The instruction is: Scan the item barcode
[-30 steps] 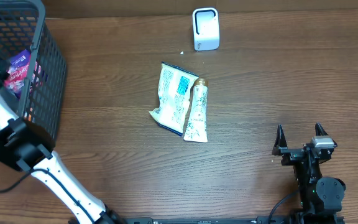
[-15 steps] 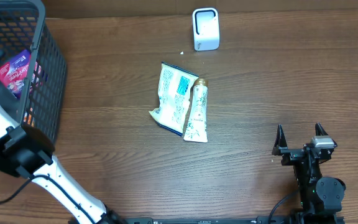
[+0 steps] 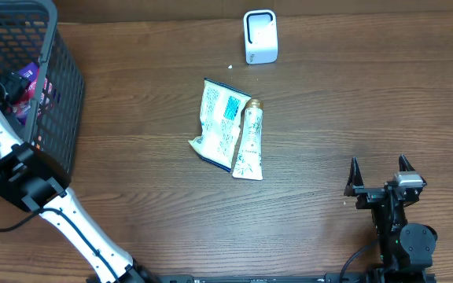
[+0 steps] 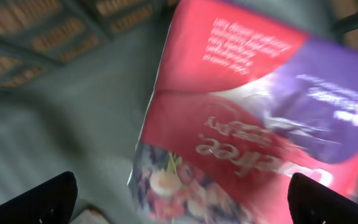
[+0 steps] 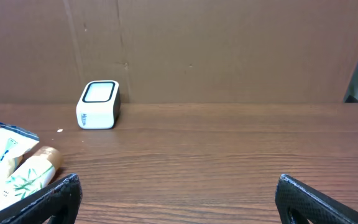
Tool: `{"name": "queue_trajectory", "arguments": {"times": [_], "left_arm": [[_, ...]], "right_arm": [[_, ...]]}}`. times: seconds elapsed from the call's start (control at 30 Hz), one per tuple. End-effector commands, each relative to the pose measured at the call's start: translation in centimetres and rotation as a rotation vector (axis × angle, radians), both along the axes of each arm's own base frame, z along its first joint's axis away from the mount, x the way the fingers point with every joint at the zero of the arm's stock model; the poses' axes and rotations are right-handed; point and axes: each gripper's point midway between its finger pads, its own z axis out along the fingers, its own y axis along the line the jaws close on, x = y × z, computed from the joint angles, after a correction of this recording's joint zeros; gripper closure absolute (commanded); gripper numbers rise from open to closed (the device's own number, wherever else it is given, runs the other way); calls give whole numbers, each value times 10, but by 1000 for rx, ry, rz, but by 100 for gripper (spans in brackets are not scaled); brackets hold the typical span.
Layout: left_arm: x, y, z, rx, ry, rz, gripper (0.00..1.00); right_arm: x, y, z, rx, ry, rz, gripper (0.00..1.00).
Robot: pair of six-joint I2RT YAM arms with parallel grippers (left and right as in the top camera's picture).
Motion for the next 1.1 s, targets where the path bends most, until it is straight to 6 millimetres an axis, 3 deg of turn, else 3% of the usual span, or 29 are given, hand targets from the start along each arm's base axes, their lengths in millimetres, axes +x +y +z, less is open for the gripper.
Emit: {"name": "queue_trajectory", "arguments": {"times": [0.0,0.2,0.3,0.43,0.5,0.67,0.77,0.87,1.07], "left_arm": [[-1,-2,-38,-49,47,-3,0],[4,-10,-64,-113,45,-22,4],[7,-14,-67,-129,35,-72,39],[5,-16,-68,-129,48,-101,70],[1,-19,-69,-143,66,-106,94],[-8,-23,-62,-156,92,-121,96],[-14,-21,-36,-144,76,-112,96],[-10,-15,7,-90,5,-111,96],[4,-16,127,72,-239,-143,96]], "right_arm": [[0,0,-1,-5,-5,-1,0],[0,0,-1,-5,-5,-1,0],[0,0,-1,-5,-5,-2,0],[0,0,-1,-5,-5,-1,0],[0,0,-1,-5,-5,-1,0],[0,0,-1,-5,-5,-1,0],[0,0,-1,-5,-5,-1,0],[0,0,-1,-4,-5,-1,0],[0,0,-1,-5,-5,-1,0]]}}
